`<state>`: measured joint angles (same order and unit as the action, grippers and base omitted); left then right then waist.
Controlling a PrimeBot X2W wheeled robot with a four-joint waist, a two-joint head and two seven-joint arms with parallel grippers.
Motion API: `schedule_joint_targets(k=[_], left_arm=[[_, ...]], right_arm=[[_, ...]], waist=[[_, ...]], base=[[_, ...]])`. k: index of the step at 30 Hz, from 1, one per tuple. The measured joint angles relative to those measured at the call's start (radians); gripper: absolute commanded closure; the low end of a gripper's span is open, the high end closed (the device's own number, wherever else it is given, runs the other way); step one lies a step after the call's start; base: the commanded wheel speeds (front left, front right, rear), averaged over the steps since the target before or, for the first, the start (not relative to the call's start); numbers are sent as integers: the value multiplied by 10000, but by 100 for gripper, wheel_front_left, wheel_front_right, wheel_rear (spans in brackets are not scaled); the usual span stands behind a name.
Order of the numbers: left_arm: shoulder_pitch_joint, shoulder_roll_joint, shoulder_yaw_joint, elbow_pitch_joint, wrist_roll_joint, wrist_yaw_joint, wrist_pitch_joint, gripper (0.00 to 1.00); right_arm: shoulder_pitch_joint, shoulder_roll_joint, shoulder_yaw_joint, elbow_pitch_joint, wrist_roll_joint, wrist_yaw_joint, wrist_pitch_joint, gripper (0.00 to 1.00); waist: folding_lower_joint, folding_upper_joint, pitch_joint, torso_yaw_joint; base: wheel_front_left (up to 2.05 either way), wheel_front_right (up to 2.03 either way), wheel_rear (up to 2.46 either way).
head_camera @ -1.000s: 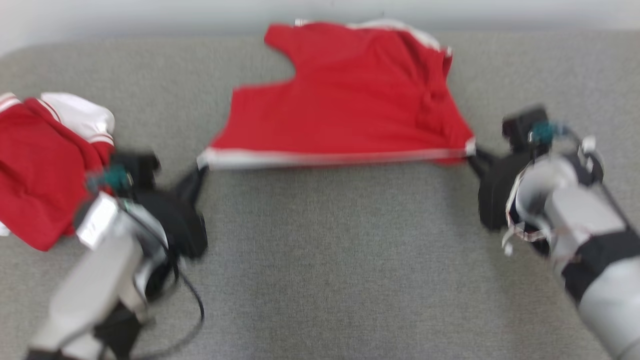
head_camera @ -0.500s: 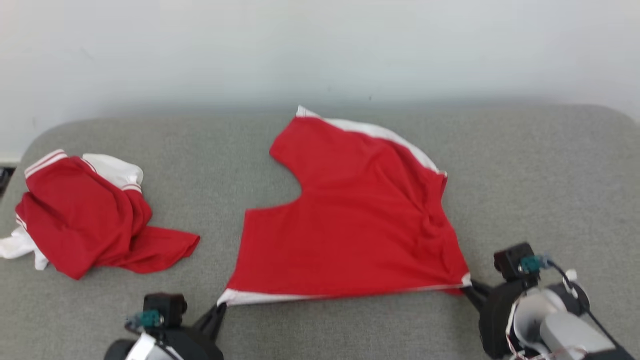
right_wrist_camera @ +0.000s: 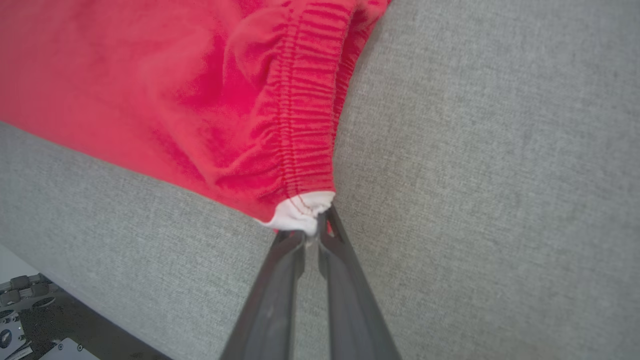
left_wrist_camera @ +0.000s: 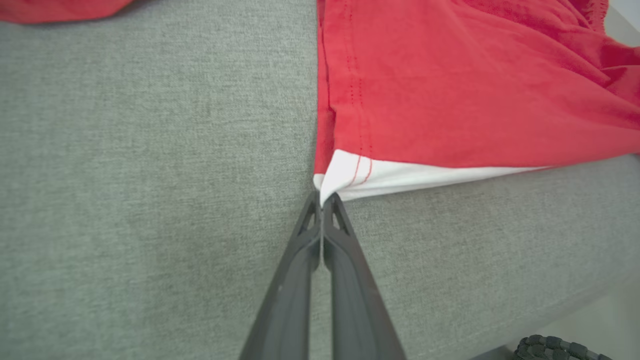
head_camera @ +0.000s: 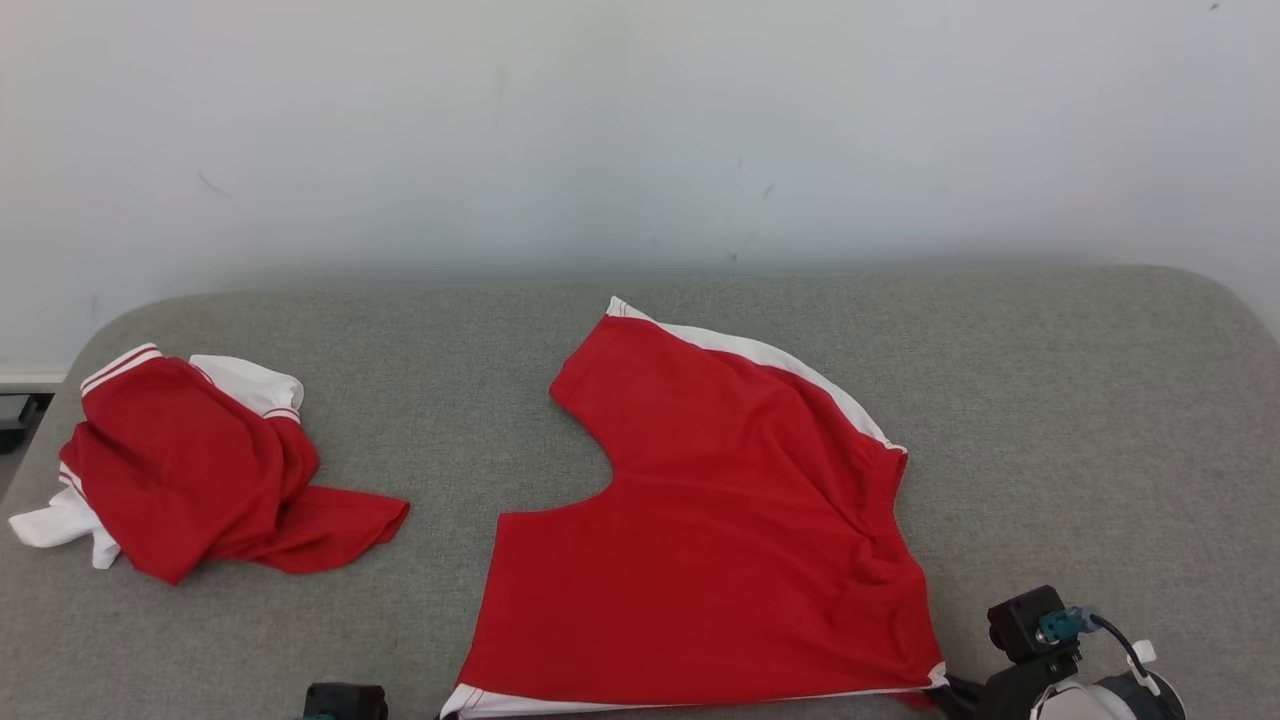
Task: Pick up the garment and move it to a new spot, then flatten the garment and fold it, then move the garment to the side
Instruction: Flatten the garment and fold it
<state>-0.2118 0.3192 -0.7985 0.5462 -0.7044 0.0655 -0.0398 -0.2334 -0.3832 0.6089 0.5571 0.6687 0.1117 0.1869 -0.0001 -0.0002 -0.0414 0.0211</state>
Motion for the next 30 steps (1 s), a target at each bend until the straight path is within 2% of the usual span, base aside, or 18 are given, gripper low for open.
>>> schedule_joint_targets(k=[15,16,17,18,19,20,28,30], left_arm=[[270,61,-173,-305,-186,178,986,100],[270,59,-148,-336,-196,199,1024,100],[271,54,-105,-366,-249,226,1068,100],[271,52,-65,-393,-274,228,1095,72],[274,52,-6,-418,-284,236,1095,11],[280,50,69,-447,-336,240,1095,0],[458,353,593,-1269,-619,403,838,0],[458,456,765,-1503,-610,412,694,0]], right_arm=[[666,-253,-10,-951,418,-535,1149,100],[666,-286,-19,-1039,445,-560,1221,79],[669,-307,-21,-1099,443,-598,1225,79],[675,-320,-38,-1141,445,-608,1266,21],[703,-328,-96,-1202,520,-654,1315,0],[760,-345,-165,-1302,598,-692,1352,0],[1267,-788,-890,-2454,1346,-786,1409,0],[1284,-871,-1028,-2798,1396,-909,1388,0]], waist=[[1,2,-12,3],[0,2,-7,10],[0,2,-3,19],[0,2,1,27],[0,2,4,36],[0,2,6,43],[2,2,-55,136],[1,2,-81,152]], base=[[0,0,0],[0,0,0],[0,0,0],[0,0,0],[0,0,0],[0,0,0],[0,0,0],[0,0,0]])
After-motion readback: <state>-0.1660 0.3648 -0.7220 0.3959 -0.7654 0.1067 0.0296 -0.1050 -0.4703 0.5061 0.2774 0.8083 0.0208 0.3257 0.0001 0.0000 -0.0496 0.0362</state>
